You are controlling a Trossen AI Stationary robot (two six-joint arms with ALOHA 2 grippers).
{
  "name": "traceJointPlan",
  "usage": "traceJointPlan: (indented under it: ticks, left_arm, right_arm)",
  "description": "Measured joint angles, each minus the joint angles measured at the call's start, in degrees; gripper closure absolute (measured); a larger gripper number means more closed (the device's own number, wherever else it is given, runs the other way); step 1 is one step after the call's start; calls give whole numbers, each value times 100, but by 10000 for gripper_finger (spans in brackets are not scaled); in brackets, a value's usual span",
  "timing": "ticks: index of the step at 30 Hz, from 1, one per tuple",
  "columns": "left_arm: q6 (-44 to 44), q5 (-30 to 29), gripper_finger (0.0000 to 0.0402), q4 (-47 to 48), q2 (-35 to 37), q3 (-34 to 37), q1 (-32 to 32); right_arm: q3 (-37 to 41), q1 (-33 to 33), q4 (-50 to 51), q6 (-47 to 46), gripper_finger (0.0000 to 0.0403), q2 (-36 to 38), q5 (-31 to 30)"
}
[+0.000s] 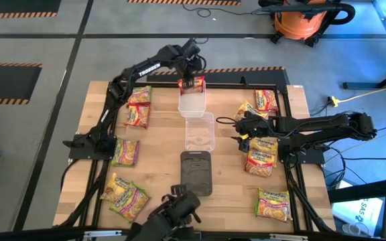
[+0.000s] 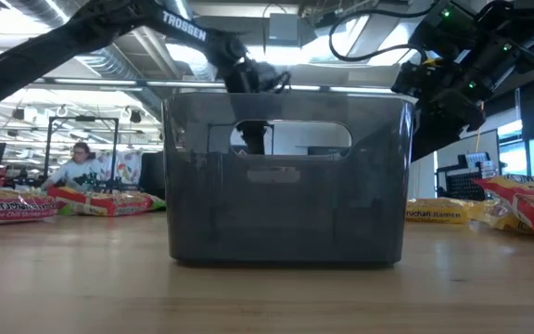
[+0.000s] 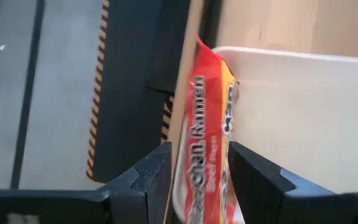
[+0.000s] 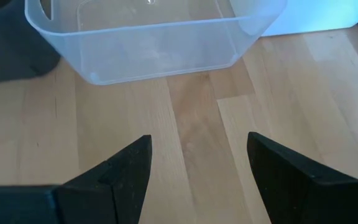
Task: Sort Maruchan noodles
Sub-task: Put the red noodle pack into the white bin
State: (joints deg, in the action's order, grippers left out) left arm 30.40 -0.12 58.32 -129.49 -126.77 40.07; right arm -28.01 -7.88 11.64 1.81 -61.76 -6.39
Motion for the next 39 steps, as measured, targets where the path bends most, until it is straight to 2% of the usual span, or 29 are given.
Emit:
traceJointPlan:
  ticks: [4,5,8,13,18,23,32,36,39]
  left_arm:
    - [-371,58,250,795,9,-812,-98]
    - [-499,171,250,854,72,-835,-155]
    - [-737,485,250,960,438,-478,-404]
    - [-1154,515,250,941,838,134,-1033]
    - [-1588,269,252,505,1389,1145,-1811]
    - [-2271,-427,252,-364,2290,2519,-2616]
    - [-4303,-1797,252,-1833,4191,5122,-4220]
    - [-5116,-2317,253,-2377,4618,5901,-5030]
    - [-5479,-2586,253,-2830,4640,6269,-5536]
  right_arm:
    - [0,0,0,48,158,0,-22]
    - [0,0,-1,62,158,0,-24]
    - [0,0,0,106,158,0,-39]
    - [-2,0,-22,174,158,-2,-2]
    - [-2,2,-97,299,158,-2,124]
    - [-2,2,-107,314,158,-1,263]
    - [-3,2,-123,266,158,2,504]
    - [-4,19,-154,33,158,2,818]
    - [-4,259,-218,-136,158,4,933]
